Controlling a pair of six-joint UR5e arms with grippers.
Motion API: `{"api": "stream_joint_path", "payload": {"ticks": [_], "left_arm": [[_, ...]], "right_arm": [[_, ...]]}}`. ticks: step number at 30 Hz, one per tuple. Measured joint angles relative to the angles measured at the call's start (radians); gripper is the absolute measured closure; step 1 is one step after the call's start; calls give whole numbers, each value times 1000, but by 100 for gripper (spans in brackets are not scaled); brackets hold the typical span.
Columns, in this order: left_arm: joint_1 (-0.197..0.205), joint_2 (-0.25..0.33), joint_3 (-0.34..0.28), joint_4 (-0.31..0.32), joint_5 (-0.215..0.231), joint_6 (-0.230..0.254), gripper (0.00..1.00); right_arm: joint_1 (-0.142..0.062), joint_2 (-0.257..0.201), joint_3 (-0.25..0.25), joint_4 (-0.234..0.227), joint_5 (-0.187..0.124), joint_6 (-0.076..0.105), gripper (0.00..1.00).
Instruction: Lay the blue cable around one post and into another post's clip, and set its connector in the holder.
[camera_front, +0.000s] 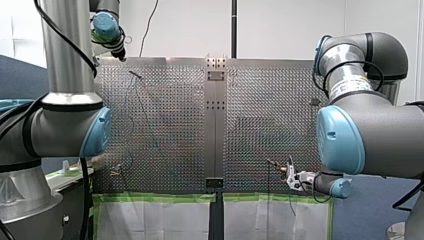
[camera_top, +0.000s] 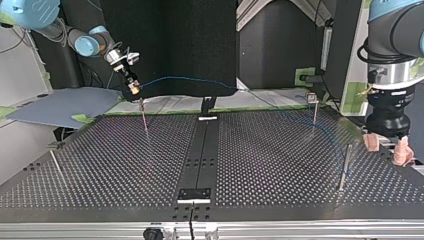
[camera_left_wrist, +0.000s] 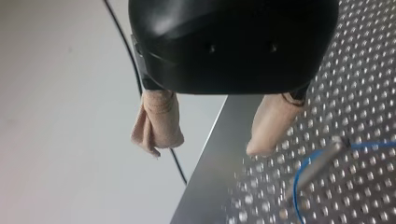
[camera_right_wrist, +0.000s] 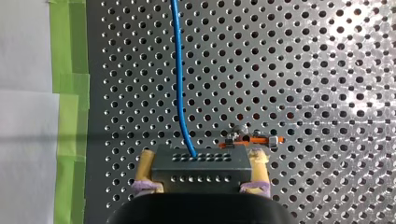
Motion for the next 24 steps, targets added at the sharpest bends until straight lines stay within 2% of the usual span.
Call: {"api": "stream_joint_path", "payload": {"ticks": [15, 24], "left_arm": [[-23, 2, 1, 28, 120, 122, 0], [-31, 2, 0, 31, 132, 202, 0]], "right_arm": [[0, 1, -1, 1, 1, 1, 100], [1, 2, -1, 0, 1, 1, 100]]}}
